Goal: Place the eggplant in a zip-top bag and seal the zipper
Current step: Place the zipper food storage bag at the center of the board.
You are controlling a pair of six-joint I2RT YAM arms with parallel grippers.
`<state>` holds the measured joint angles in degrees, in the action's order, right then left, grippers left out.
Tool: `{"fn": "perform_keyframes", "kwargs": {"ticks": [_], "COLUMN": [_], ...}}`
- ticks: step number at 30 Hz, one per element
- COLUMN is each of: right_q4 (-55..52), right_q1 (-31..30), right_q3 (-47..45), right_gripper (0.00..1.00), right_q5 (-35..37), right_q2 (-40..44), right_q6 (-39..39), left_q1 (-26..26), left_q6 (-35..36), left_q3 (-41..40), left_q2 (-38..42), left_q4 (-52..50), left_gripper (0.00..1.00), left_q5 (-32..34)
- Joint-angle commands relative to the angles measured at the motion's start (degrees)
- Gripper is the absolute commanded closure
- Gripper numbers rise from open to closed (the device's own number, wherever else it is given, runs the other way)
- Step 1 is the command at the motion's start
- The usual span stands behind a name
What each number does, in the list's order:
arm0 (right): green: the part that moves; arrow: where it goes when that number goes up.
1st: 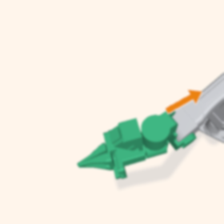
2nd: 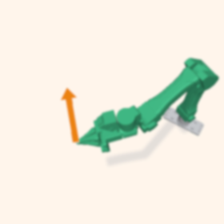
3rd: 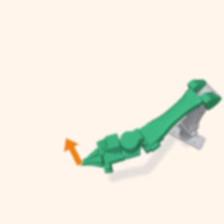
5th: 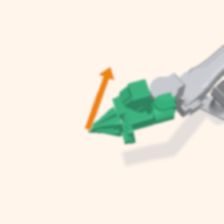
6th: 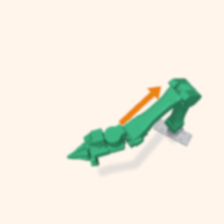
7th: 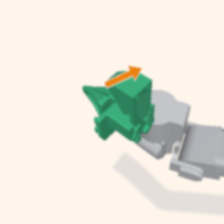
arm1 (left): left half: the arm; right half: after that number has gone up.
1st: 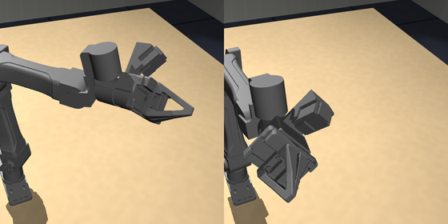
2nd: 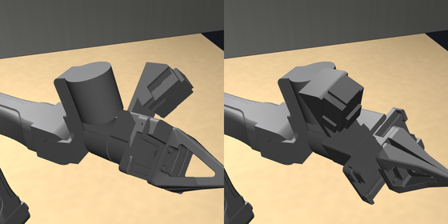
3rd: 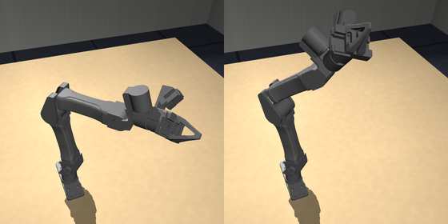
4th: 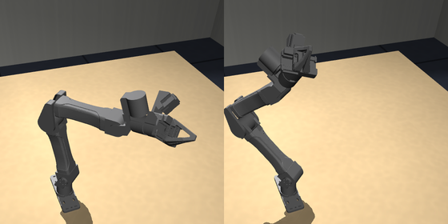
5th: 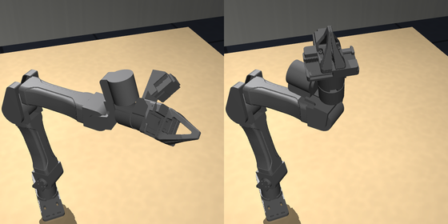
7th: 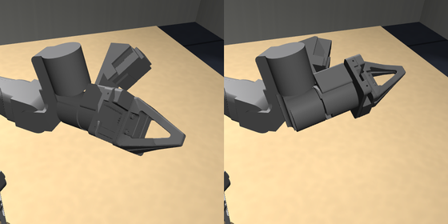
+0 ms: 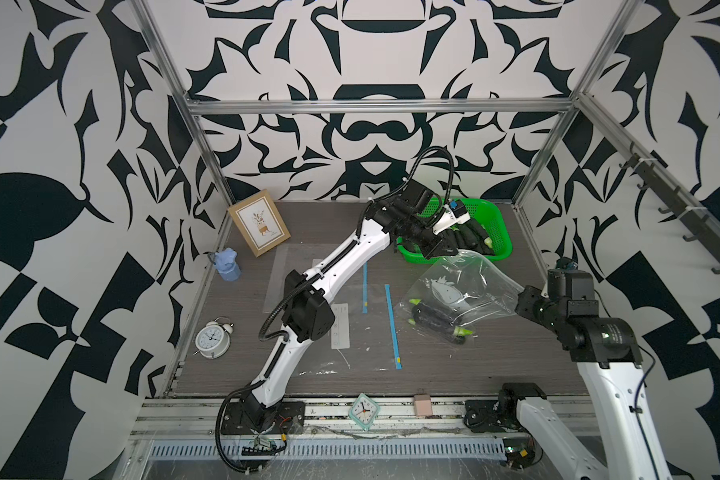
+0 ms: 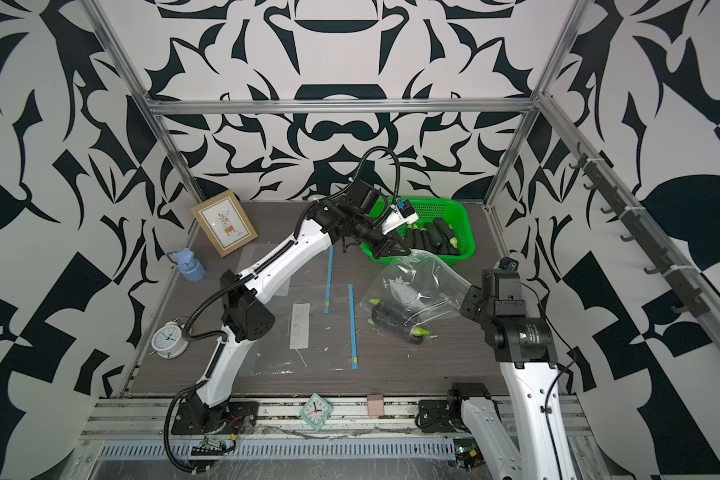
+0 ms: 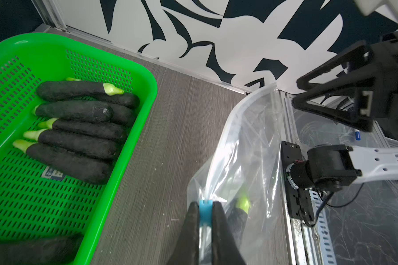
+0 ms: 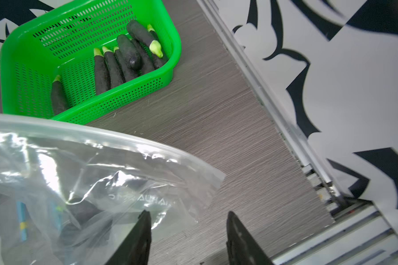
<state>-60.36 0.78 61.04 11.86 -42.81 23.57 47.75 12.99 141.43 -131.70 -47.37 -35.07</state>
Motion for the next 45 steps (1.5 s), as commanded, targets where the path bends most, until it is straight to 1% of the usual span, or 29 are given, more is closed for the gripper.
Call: {"fn": "perform_keyframes", "kwargs": {"ticks": [1, 3, 5, 7, 8, 9, 10, 11, 12, 14, 16, 18, 19, 22, 24, 25, 29, 32, 35, 38, 40, 42, 43, 45], "right_q4": [1.14, 2.05, 4.57, 7.8, 9.36, 10.65, 11.47, 12.06, 13.05, 14.96, 17.53, 20.53, 21.68, 24.26, 25.06, 25.18, 23.78, 23.08, 22.72, 22.4, 21.76, 22.11, 22.7, 24.48], "right_q1": [0.19, 0.17, 0.17, 0.19, 0.17, 0.19, 0.16, 0.15, 0.19, 0.12, 0.14, 0.03, 0.1, 0.09, 0.12, 0.07, 0.19, 1.08, 3.35, 4.28, 4.31, 3.86, 3.33, 1.59], "right_q3": [5.93, 7.16, 6.63, 4.9, 4.14, 3.28, 2.54, 2.06, 1.18, -0.7, -3.55, -6.35, -7.35, -9.81, -11.2, -11.82, -13.87, -15.43, -16.66, -15.89, -13.99, -11.76, -11.26, -10.26], "right_gripper": [0.43, 0.42, 0.42, 0.42, 0.42, 0.42, 0.43, 0.43, 0.44, 0.44, 0.45, 0.45, 0.45, 0.46, 0.46, 0.46, 0.46, 0.45, 0.44, 0.42, 0.42, 0.42, 0.42, 0.41], "right_q5": [4.44, 2.67, -1.91, -6.75, -9.15, -11.24, -12.9, -14.77, -17.01, -21.43, -25.35, -27.73, -28.45, -28.11, -25.77, -24.05, -10.83, -4.83, -3.03, 0.94, -0.18, -5.91, -6.87, -10.97], "right_q2": [-0.93, -2.39, -3.28, -3.96, -4.35, -4.79, -5.27, -5.88, -6.37, -7.6, -8.87, -9.94, -10.37, -12.38, -14.3, -15.01, -16.04, -15.49, -13.87, -10.91, -9.5, -8.63, -8.08, -7.93], "right_q6": [-1.77, -2.41, -3.15, -3.17, -3.28, -3.38, -3.31, -3.83, -3.94, -4.8, -4.62, -4.27, -3.97, -3.62, -3.1, -2.81, -1.86, -0.93, -0.5, -1.26, -2.05, -2.96, -2.89, -3.53], "left_q1": [1.51, 2.47, 3.11, 3.53, 3.65, 3.67, 3.76, 3.67, 3.63, 3.18, 2.24, 0.28, -0.75, -4.16, -5.85, -6.67, -9.34, -9.89, -9.9, -9.9, -9.92, -9.95, -9.94, -9.86], "left_q6": [-2.77, -3.19, -4.03, -5.42, -6.08, -6.58, -7.11, -7.53, -7.5, -7.16, -7.59, -9.34, -9.98, -11.4, -12.14, -12.45, -14.19, -14.39, -14.58, -17.57, -20.62, -23.61, -24.68, -27.59], "left_q3": [3.19, 3.13, 2.59, 2.63, 2.82, 2.97, 2.98, 2.98, 3.02, 2.63, 1.58, -1.15, -2.87, -10.44, -17.36, -19.33, -28.93, -34.07, -38.02, -41.73, -45.0, -49.21, -51.16, -55.43], "left_q2": [-2.32, -3.43, -4.15, -5.05, -5.54, -5.96, -6.15, -6.31, -6.13, -5.24, -3.16, -0.15, 1.45, 7.55, 11.89, 13.67, 20.08, 23.43, 26.37, 29.58, 31.97, 34.82, 36.12, 38.88], "left_q4": [4.76, 6.71, 9.14, 11.41, 12.41, 13.17, 14.0, 14.6, 14.7, 14.64, 15.05, 16.61, 17.4, 20.17, 22.18, 22.87, 25.29, 25.38, 24.6, 23.8, 23.51, 23.68, 23.72, 23.78], "left_gripper": [0.92, 0.9, 0.89, 0.81, 0.8, 0.74, 0.62, 0.54, 0.48, 0.25, 0.17, 0.05, 0.03, 0.0, 0.0, 0.0, 0.0, 0.0, 0.0, 0.0, 0.0, 0.0, 0.0, 0.0], "left_q5": [-0.22, -0.49, -0.21, -0.36, -0.74, -0.98, -0.98, -0.61, 0.39, 1.98, 3.23, 3.75, 3.7, 4.34, 6.2, 6.55, 7.52, 8.05, 9.31, 13.03, 15.03, 17.26, 18.58, 20.29]}}
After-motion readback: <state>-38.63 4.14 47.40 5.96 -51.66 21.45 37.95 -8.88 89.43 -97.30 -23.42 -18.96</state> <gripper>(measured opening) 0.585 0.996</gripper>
